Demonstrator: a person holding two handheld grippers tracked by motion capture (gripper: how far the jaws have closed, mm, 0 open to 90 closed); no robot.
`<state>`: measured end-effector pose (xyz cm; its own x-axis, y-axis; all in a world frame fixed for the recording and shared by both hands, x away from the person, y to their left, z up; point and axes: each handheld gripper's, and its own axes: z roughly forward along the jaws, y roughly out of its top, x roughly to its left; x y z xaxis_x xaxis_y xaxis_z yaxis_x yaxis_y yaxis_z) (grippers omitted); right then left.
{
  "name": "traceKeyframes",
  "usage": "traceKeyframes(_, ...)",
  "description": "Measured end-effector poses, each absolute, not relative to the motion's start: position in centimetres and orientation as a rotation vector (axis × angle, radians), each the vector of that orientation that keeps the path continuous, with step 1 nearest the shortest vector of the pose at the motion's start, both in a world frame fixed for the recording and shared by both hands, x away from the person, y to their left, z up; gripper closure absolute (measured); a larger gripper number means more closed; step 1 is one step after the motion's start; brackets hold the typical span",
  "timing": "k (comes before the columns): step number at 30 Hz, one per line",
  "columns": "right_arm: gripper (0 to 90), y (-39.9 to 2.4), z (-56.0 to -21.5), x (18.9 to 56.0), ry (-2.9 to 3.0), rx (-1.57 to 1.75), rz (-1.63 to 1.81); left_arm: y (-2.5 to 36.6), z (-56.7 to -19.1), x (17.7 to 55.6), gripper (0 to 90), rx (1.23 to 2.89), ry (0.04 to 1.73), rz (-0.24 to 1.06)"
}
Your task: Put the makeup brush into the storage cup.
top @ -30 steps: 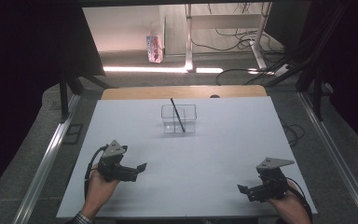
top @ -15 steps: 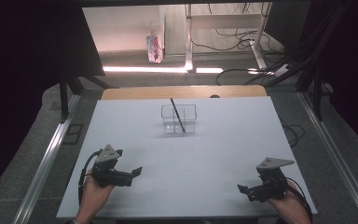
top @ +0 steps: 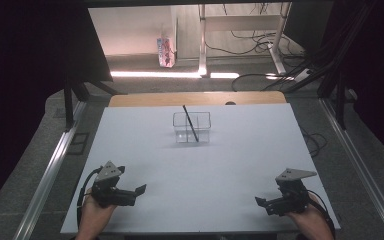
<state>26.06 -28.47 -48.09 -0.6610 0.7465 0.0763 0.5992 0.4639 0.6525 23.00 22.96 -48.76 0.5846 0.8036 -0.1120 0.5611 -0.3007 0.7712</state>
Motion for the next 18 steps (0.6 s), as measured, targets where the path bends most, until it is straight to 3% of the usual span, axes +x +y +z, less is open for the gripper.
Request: traceKeyframes(18,0.0,-28.4,-48.2,26.1,2.502,1.155,0.966,24.3,-49.2,21.0,0.0,2.01,1.125,0.41)
